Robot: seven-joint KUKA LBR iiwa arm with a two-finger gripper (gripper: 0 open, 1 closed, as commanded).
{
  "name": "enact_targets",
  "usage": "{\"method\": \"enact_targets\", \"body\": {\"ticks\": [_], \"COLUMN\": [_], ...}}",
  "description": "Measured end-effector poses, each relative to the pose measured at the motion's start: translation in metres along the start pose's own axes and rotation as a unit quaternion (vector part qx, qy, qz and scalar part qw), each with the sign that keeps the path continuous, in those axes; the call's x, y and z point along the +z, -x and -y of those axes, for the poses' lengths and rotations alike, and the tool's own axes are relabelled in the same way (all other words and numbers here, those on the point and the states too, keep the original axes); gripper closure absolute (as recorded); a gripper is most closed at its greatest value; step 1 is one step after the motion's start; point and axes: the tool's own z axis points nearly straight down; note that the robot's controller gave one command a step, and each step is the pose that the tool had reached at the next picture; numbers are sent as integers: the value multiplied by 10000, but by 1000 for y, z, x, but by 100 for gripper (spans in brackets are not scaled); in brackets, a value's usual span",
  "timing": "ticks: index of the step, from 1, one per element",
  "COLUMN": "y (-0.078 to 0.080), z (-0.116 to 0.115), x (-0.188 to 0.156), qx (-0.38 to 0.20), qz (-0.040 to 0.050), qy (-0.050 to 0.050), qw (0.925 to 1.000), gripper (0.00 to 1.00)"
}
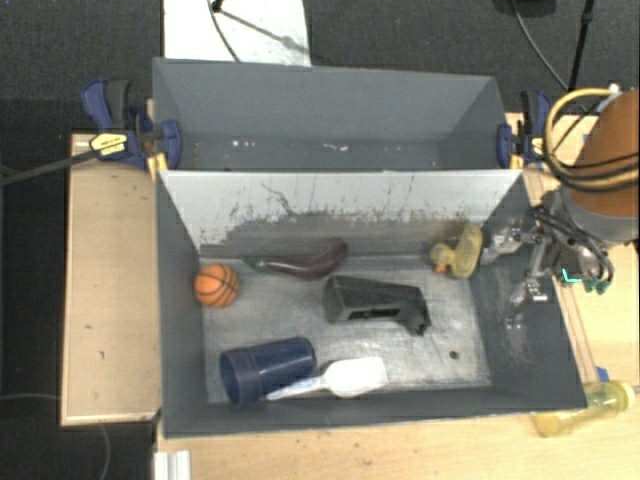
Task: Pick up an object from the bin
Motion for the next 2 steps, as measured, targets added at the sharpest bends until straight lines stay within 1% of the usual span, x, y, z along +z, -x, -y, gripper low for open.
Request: {"method": "enact_targets", "body": {"ticks": [1, 2], "y": [2, -9], "z": [0, -20], "x": [-4, 50], "qx": [-17, -151], "qz": [39, 65], "qy": [-9, -15], "qw": [10000, 9999], "gripper": [0, 0]}}
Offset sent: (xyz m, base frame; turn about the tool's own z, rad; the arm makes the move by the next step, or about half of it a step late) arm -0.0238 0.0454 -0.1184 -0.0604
